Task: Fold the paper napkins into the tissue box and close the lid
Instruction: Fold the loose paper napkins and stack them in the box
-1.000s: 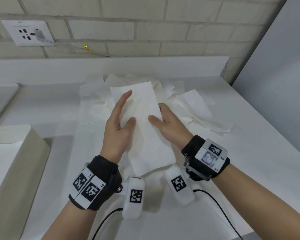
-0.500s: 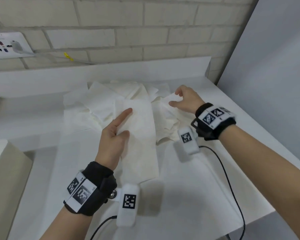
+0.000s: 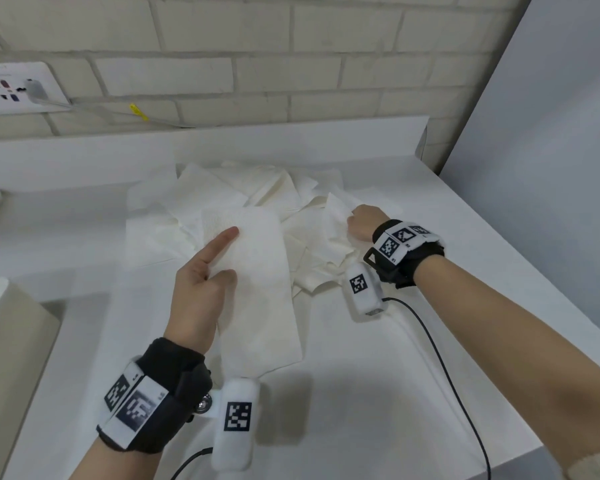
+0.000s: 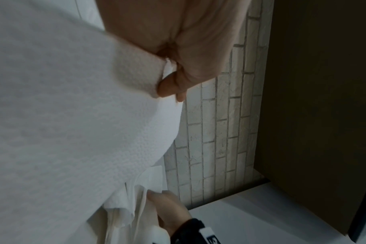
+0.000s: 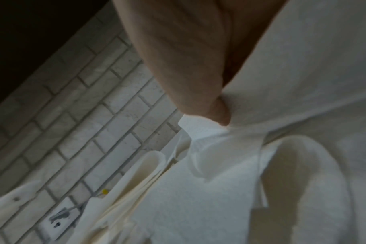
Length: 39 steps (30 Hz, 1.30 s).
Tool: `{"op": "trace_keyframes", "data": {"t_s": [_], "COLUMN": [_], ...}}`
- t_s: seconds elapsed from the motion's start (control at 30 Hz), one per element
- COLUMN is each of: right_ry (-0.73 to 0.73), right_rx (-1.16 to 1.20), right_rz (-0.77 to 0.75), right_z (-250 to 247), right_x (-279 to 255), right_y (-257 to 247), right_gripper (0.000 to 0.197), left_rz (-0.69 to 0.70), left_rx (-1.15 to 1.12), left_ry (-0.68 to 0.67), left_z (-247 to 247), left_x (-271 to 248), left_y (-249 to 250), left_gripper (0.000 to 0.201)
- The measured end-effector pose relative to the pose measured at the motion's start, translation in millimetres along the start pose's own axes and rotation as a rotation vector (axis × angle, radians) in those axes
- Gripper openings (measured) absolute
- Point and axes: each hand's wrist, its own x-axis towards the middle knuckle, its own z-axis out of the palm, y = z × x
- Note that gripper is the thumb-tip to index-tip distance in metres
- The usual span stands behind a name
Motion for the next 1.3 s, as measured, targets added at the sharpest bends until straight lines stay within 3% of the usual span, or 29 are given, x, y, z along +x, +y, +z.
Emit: {"op": "trace_keyframes", "data": {"t_s": [0.13, 0.27, 0.37, 0.47, 0.6, 0.7, 0.87, 0.97, 1.03, 1.13, 1.3], "right_ry": [0.081, 0.221, 0.307, 0.205, 0.054, -0.005, 0.02, 0.123, 0.251, 0.321, 0.232], "right_rx": [0.031, 0.177, 0.394, 0.786, 1.089, 1.202, 1.282, 1.182, 0.96, 0.581, 0.294], "right_rz": [-0.121, -0.225, -0.329, -0.423, -0.555, -0.584, -0.541, -0.629, -0.779, -0.942, -0.95], "right_z": [-10, -28, -39, -41, -30, -17, 0, 0, -7, -26, -56], "right_x": [-14, -34, -57, -79, -99, -104, -106, -106, -107, -110, -114], "right_y": [-3, -10, -19, -37, -61, -73, -83, -86, -86, -87, -92], "right_gripper": [0.029, 0.041, 0.034, 0.02, 0.012, 0.014, 0.017, 0.047, 0.068, 0.062, 0.034], "left_rz": [-0.016, -0.019, 0.002, -0.003, 0.098, 0.13, 0.263, 0.287, 0.273, 0.278, 0.301], "left_rx": [-0.019, -0.03, -0.003, -0.032, 0.018, -0.035, 0.066, 0.065, 0.071, 0.127, 0.166], "left_ry": [0.02, 0.044, 0.061, 0.02, -0.086, -0.172, -0.082, -0.009, -0.003, -0.05, -0.112], "left_z": [2, 4, 1, -1, 9, 12, 8, 4, 2, -2, -7], "left_x": [1, 2, 3, 3, -5, -14, -21, -18, -17, -17, -17], "left_y": [0, 3, 6, 14, 31, 39, 43, 39, 40, 42, 41], "left_gripper": [0.056, 0.048, 0.037, 0.036, 0.044, 0.055, 0.032, 0.04, 0.03, 0.024, 0.029]}}
